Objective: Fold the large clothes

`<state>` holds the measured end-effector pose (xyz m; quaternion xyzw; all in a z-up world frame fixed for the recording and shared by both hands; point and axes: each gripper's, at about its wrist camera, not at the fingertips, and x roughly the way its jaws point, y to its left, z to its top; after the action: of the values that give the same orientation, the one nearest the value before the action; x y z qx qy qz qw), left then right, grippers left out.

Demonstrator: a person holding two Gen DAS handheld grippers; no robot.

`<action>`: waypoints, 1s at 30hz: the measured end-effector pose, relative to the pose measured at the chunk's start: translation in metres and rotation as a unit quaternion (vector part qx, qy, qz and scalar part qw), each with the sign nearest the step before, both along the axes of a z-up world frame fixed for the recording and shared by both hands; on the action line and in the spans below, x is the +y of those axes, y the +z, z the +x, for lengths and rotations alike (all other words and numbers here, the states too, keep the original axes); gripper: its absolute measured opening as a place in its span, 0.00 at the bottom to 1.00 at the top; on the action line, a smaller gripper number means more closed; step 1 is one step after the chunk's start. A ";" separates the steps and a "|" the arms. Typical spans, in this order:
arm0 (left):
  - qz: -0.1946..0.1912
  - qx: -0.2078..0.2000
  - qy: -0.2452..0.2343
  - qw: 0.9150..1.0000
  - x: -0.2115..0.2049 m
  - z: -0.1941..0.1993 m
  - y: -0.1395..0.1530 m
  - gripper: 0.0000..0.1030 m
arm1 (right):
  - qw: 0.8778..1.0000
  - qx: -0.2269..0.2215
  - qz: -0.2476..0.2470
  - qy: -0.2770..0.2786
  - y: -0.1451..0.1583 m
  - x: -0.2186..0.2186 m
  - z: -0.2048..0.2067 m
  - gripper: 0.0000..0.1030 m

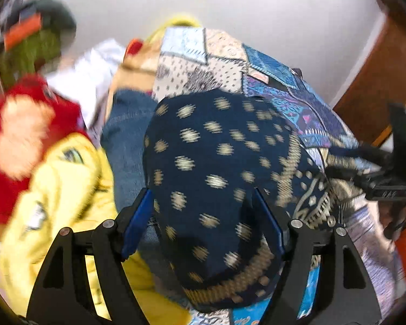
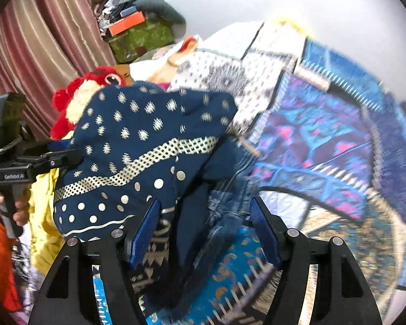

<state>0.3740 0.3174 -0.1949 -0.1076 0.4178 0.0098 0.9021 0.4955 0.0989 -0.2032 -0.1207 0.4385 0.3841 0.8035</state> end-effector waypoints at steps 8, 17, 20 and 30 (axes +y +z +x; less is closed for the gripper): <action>0.118 0.024 0.002 0.993 -0.047 -0.018 -0.023 0.92 | 0.999 -0.019 0.006 0.039 0.000 0.024 -0.051 0.65; 0.050 0.062 0.050 0.996 -0.028 -0.071 -0.048 0.91 | 0.998 0.007 -0.050 0.028 -0.048 -0.009 -0.077 0.65; 0.065 0.065 0.066 0.994 -0.031 -0.091 -0.038 0.91 | 0.998 0.006 -0.055 0.012 -0.040 -0.033 -0.087 0.65; 0.050 -0.132 0.104 0.985 -0.072 -0.171 0.118 0.91 | 0.991 -0.099 0.086 -0.037 0.102 -0.098 -0.159 0.64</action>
<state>0.2031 0.2455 -0.0769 -0.1057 0.2809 0.1101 0.9475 0.3363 0.0004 -0.1012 -0.0728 0.3262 0.3764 0.8641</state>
